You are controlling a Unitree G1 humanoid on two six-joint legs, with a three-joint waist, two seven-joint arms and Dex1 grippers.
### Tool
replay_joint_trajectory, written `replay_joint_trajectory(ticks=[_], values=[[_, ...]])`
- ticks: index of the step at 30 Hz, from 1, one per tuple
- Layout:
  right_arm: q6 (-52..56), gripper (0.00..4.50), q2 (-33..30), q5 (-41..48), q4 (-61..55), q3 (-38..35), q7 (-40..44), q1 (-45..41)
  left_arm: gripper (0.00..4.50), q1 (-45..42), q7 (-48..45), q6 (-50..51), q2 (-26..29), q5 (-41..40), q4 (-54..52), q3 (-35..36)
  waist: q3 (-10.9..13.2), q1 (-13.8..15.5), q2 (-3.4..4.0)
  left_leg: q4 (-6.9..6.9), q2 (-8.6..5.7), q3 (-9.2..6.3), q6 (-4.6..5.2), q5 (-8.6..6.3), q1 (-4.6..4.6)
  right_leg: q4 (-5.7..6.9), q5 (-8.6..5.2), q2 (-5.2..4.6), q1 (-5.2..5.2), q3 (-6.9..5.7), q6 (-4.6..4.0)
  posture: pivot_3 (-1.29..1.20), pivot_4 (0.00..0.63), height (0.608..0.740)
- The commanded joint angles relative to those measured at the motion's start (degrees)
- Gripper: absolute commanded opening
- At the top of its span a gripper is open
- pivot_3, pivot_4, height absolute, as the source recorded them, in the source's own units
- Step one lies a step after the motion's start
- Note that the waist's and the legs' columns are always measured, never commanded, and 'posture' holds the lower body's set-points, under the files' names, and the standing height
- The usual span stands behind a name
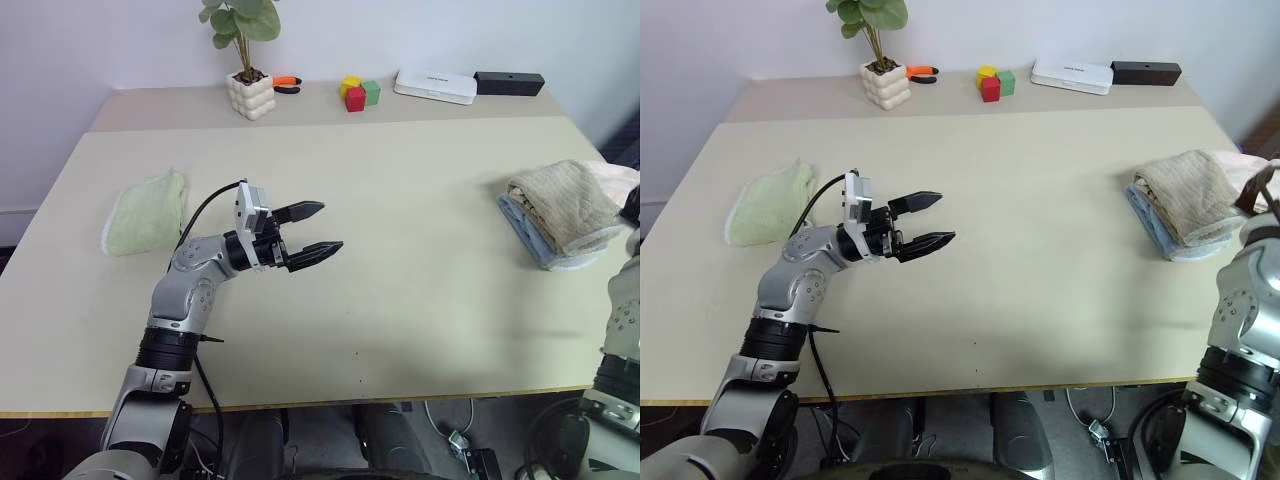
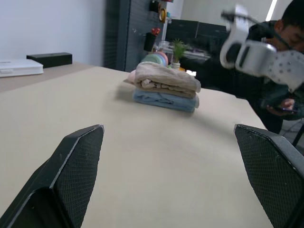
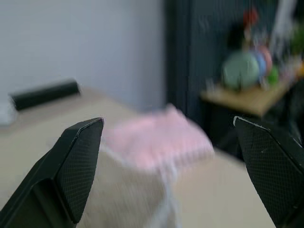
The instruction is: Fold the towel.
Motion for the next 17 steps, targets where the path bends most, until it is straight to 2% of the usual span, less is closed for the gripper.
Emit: replay_joint_trajectory(ticks=[1,3,6,11,13,17], values=[[-2.29,4.48,-1.49,-1.54,-4.6,7.77,9.24,-2.76,4.5,-0.03,0.17,-1.21,0.12,-0.1,-1.29,0.35,0.0,-0.08,0.0,0.0,0.0,-0.01,0.0,0.0,0.01,0.0,0.0,0.01,0.0,0.0,0.0,0.0,0.15,0.74],[0.3,4.48,-0.17,3.03,-6.6,10.79,16.04,-3.66,4.5,0.52,0.26,-1.37,0.57,0.09,-1.51,0.63,0.0,-0.02,0.0,0.0,0.01,-0.01,0.0,0.0,0.02,0.0,0.0,0.02,0.01,0.0,0.0,0.0,0.15,0.74],[3.69,4.48,-0.02,8.83,-11.74,16.43,28.25,-0.04,4.5,1.9,0.43,-3.51,2.59,2.22,-0.91,1.12,0.0,0.26,-0.01,-0.02,0.01,-0.02,0.0,0.0,0.01,-0.01,0.0,0.01,0.02,0.0,0.0,0.0,0.15,0.74],[0.35,4.48,-5.0,6.29,-18.87,26.52,45.27,8.31,4.5,3.93,1.16,-3.14,6.36,1.61,-2.55,3.48,0.03,0.85,-0.04,0.03,-0.02,-0.07,0.02,-0.01,-0.15,-0.06,0.0,-0.06,0.0,-0.08,0.01,0.0,0.15,0.74],[0.15,4.48,-6.33,7.4,-19.08,28.1,51.08,9.52,4.5,5.59,1.66,-2.83,7.3,1.48,-4.07,3.92,0.03,0.71,-0.05,0.09,-0.02,-0.06,0.02,-0.02,-0.18,-0.12,0.01,-0.07,0.0,-0.08,0.02,0.0,0.15,0.74],[0.39,4.48,-6.29,8.94,-17.84,28.87,57.23,8.33,4.5,9.5,3.25,-2.17,8.91,1.23,-8.09,4.98,0.03,0.45,-0.06,0.12,0.0,-0.06,0.02,-0.01,-0.14,-0.11,0.0,-0.04,0.02,-0.07,0.01,0.0,0.15,0.74]])
